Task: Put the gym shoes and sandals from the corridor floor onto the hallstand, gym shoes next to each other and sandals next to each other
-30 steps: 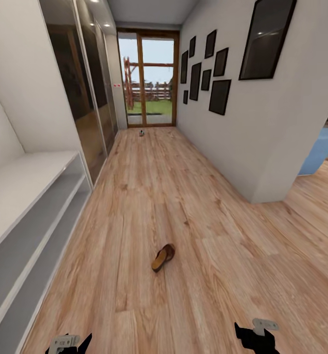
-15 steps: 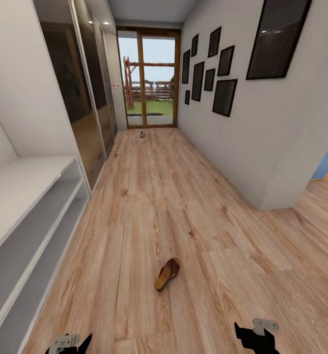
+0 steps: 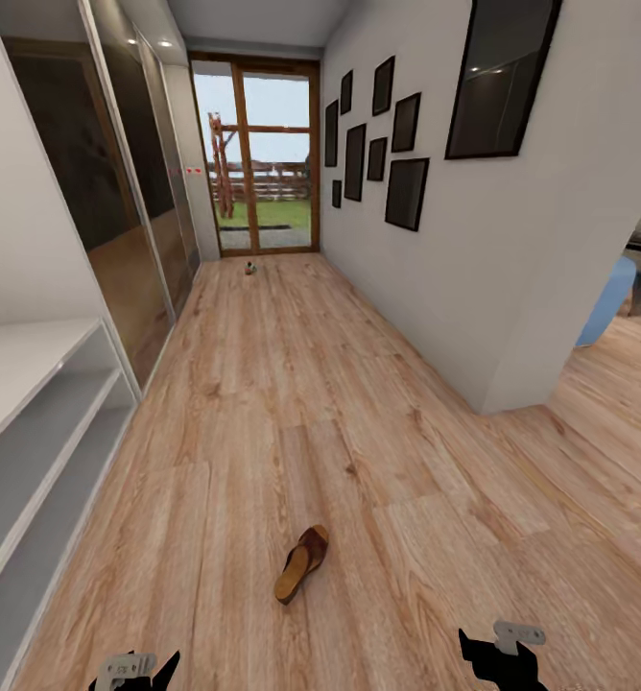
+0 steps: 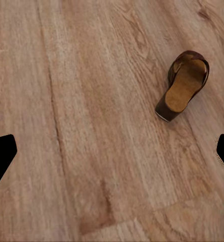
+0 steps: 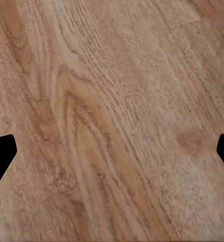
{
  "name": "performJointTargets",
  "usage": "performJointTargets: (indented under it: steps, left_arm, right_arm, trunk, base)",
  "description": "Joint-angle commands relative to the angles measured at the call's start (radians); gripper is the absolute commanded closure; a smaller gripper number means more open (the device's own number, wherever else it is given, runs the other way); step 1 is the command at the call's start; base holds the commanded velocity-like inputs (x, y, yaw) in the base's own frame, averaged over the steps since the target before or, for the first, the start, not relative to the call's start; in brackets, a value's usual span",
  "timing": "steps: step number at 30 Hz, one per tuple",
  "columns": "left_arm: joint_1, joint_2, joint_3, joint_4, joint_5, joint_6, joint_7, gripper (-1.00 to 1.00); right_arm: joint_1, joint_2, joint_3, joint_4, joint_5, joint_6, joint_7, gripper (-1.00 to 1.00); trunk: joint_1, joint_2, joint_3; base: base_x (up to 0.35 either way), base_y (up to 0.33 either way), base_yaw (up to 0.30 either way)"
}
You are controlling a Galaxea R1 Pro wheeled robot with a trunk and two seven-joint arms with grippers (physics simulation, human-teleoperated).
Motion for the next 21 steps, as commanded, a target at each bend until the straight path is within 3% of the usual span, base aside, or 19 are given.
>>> performJointTargets:
  steps: [1,13,21]
  left_arm:
    - [-0.001,0.000,0.004,0.001,0.005,0.000,-0.009,-1.00]
    - [-0.001,0.000,0.000,0.000,-0.003,-0.008,-0.009,-1.00]
    - [-0.014,-0.001,-0.006,-0.006,-0.009,0.002,0.003,-1.00]
  right_arm:
    - [-0.001,0.000,-0.009,0.002,0.010,-0.003,0.003,-1.00]
    - [-0.001,-0.001,-0.010,-0.004,0.010,-0.003,0.003,-1.00]
    - [-0.001,-0.005,-0.014,-0.057,0.009,-0.003,0.005,-1.00]
  trunk:
    - [0.000,0.000,0.000]
    - [0.000,0.000,0.010]
    - [0.000,0.000,0.012]
  base:
    - [0.043,-0.018,-0.238]
    - [0.013,-0.006,-0.243]
    - [0.001,-0.001,-0.095]
